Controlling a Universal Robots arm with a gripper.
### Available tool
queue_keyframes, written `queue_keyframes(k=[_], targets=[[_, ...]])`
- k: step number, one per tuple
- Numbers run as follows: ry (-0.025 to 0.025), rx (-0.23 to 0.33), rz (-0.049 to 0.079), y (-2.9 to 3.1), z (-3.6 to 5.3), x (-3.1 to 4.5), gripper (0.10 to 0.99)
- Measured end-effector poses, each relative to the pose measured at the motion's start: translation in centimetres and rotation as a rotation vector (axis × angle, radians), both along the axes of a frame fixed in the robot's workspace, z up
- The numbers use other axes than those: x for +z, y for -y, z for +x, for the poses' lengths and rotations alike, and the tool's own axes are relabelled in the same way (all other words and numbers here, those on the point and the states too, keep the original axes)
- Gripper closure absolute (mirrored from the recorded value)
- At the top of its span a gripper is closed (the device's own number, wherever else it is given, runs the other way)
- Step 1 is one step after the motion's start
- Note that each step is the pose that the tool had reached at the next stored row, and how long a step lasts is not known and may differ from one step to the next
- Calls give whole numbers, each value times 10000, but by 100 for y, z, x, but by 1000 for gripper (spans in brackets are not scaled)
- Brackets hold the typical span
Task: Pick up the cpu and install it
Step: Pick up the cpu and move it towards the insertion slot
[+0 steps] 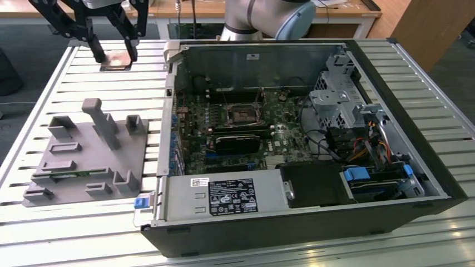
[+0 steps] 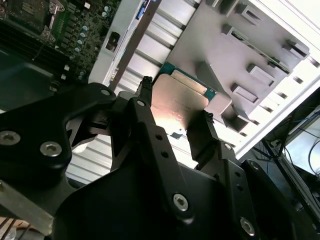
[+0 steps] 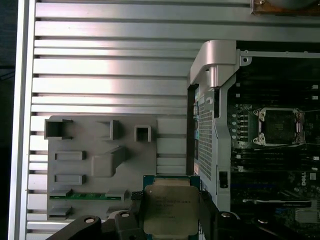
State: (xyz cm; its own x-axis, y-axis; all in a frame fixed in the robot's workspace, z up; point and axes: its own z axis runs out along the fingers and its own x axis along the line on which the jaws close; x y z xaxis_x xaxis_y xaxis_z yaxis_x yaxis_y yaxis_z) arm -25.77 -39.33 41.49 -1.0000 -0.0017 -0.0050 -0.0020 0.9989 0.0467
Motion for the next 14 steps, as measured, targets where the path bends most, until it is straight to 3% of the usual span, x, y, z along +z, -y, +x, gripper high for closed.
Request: queue_keyframes(k=[14], targets=[[2,-4,0,0,148,-7,557]])
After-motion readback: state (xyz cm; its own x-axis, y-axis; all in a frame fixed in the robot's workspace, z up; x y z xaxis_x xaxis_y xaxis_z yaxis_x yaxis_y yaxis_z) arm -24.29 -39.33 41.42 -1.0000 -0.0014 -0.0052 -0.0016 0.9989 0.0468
